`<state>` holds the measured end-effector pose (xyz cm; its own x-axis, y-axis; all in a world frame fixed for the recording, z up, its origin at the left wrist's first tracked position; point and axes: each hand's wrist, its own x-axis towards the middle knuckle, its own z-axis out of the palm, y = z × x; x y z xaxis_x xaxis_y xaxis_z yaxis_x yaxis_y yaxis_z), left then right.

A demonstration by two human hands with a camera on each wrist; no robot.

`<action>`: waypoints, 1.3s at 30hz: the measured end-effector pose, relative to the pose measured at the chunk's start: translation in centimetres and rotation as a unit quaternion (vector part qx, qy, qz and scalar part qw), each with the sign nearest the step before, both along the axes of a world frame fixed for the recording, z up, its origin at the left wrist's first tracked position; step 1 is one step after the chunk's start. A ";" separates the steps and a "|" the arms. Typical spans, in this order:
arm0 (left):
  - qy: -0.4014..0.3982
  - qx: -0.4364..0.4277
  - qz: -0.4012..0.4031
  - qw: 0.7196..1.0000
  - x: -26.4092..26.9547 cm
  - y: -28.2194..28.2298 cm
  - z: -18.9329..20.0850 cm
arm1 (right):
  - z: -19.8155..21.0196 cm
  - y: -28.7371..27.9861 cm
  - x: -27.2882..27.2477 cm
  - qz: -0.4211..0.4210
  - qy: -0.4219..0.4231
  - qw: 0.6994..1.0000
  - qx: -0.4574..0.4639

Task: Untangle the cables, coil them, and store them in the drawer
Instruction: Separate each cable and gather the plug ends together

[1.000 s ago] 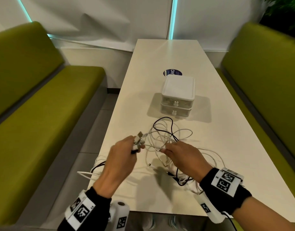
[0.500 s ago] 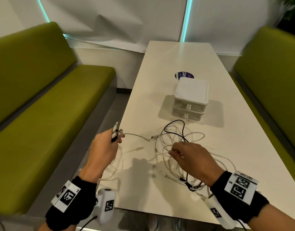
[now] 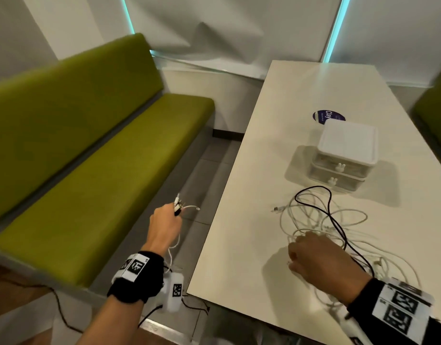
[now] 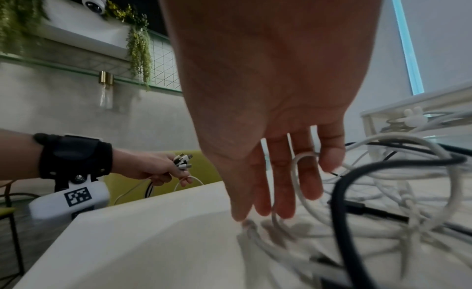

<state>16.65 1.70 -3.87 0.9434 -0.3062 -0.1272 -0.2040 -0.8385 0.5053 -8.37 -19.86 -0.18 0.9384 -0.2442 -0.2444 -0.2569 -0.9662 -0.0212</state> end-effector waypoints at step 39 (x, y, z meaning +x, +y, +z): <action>0.194 -0.337 -0.181 0.903 -19.2 -14.9 5.0 | 1.8 -1.5 -3.4 -0.198 -0.383 0.798 0.420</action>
<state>-2.50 -13.17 1.14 0.6906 -0.7167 -0.0972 -0.1001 -0.2278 0.9686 -11.73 -21.41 1.58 0.7811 -0.6104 0.1311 -0.1388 -0.3745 -0.9168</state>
